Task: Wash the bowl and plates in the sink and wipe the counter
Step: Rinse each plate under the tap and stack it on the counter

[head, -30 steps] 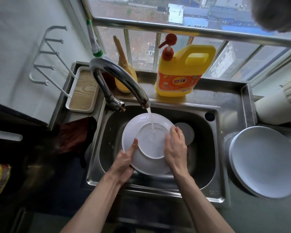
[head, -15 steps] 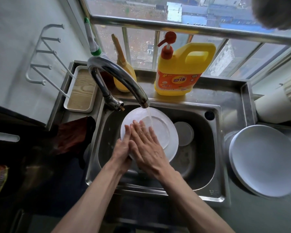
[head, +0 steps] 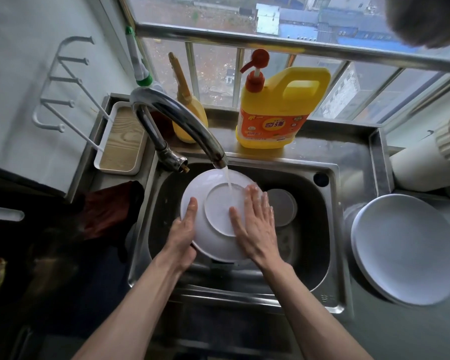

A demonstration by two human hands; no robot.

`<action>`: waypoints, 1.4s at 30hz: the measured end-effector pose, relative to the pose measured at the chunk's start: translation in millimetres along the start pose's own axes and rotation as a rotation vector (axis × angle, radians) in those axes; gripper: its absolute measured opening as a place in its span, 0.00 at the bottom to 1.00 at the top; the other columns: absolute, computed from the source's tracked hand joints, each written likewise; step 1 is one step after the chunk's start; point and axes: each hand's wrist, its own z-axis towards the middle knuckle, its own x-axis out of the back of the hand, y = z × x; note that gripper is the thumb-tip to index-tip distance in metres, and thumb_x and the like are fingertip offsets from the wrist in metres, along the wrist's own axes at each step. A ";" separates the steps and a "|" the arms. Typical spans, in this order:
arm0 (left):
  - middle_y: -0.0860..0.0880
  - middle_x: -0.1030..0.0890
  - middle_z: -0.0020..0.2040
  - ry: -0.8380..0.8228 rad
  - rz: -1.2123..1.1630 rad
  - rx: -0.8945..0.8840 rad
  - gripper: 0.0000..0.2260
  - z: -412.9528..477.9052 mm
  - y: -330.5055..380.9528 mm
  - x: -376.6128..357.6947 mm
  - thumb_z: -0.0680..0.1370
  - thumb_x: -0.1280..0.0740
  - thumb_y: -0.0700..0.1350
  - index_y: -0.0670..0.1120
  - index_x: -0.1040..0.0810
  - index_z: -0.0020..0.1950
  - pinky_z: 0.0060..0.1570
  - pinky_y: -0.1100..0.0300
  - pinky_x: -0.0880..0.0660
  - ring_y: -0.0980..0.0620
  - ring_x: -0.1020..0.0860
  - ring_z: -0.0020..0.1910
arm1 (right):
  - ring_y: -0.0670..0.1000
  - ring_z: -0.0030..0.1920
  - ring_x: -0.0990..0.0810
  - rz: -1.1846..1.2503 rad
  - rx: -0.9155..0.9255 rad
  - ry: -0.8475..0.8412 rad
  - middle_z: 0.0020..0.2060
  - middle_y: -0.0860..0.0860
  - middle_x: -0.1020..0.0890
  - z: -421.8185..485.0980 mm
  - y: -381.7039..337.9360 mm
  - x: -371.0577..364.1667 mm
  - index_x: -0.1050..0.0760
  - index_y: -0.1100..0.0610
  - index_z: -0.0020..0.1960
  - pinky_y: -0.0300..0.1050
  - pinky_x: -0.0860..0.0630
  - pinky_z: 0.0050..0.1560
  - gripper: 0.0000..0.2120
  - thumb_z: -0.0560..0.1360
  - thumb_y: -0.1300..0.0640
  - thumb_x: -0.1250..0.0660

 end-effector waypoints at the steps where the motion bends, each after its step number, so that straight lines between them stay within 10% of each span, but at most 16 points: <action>1: 0.43 0.13 0.55 -0.014 0.012 0.011 0.20 0.0 -0.1 1.5 0.82 0.37 0.59 0.45 0.19 0.62 0.45 0.52 0.16 0.45 0.14 0.52 | 0.46 0.82 0.66 0.077 -0.077 0.029 0.83 0.44 0.65 6.4 -2.4 4.6 0.66 0.48 0.84 0.55 0.61 0.83 0.44 0.81 0.29 0.47; 5: 0.41 0.14 0.57 -0.043 0.056 0.052 0.23 3.8 1.5 14.6 0.80 0.35 0.60 0.44 0.19 0.64 0.51 0.46 0.17 0.41 0.15 0.55 | 0.55 0.82 0.42 0.260 -0.307 0.081 0.83 0.51 0.44 14.4 -3.8 22.3 0.53 0.51 0.85 0.60 0.42 0.80 0.58 0.68 0.21 0.34; 9: 0.39 0.14 0.53 0.012 0.120 0.041 0.24 5.7 3.5 18.2 0.73 0.26 0.56 0.41 0.19 0.62 0.40 0.49 0.17 0.40 0.14 0.48 | 0.55 0.53 0.17 0.422 -0.439 0.288 0.51 0.52 0.15 11.2 4.3 21.7 0.20 0.53 0.60 0.52 0.20 0.53 0.32 0.72 0.27 0.31; 13: 0.43 0.17 0.58 0.207 0.319 -0.152 0.32 13.8 -2.1 17.5 0.67 0.19 0.55 0.46 0.23 0.67 0.48 0.48 0.17 0.42 0.17 0.53 | 0.54 0.34 0.22 0.600 -0.566 0.410 0.30 0.54 0.19 5.8 11.2 18.7 0.23 0.63 0.35 0.50 0.28 0.37 0.31 0.81 0.36 0.36; 21: 0.42 0.35 0.73 0.496 1.156 -0.593 0.38 16.2 -3.1 -11.4 0.77 0.42 0.69 0.47 0.37 0.80 0.67 0.43 0.32 0.42 0.33 0.71 | 0.53 0.32 0.26 0.918 -0.694 0.436 0.28 0.53 0.24 7.8 -6.3 6.9 0.27 0.58 0.34 0.48 0.30 0.35 0.30 0.82 0.34 0.41; 27: 0.46 0.65 0.84 0.138 1.575 -0.629 0.35 11.8 -24.2 -37.7 0.81 0.60 0.68 0.54 0.64 0.84 0.77 0.38 0.69 0.41 0.68 0.81 | 0.55 0.35 0.18 0.998 -0.659 0.412 0.34 0.57 0.16 2.8 -13.9 4.3 0.21 0.61 0.40 0.52 0.20 0.39 0.31 0.83 0.36 0.42; 37: 0.58 0.68 0.82 -0.543 1.847 -0.953 0.29 19.7 -14.9 -41.7 0.86 0.55 0.60 0.54 0.63 0.84 0.78 0.47 0.71 0.54 0.72 0.79 | 0.57 0.41 0.12 1.106 -0.641 0.388 0.40 0.56 0.12 -13.0 -0.6 16.1 0.17 0.60 0.47 0.53 0.15 0.47 0.26 0.85 0.41 0.41; 42: 0.58 0.66 0.83 -0.272 1.793 -0.897 0.27 31.7 -0.3 -23.3 0.84 0.59 0.64 0.64 0.65 0.81 0.77 0.38 0.71 0.50 0.66 0.82 | 0.59 0.37 0.21 1.056 -0.575 0.421 0.33 0.57 0.19 -10.4 -0.5 20.3 0.22 0.60 0.39 0.54 0.22 0.41 0.27 0.84 0.40 0.41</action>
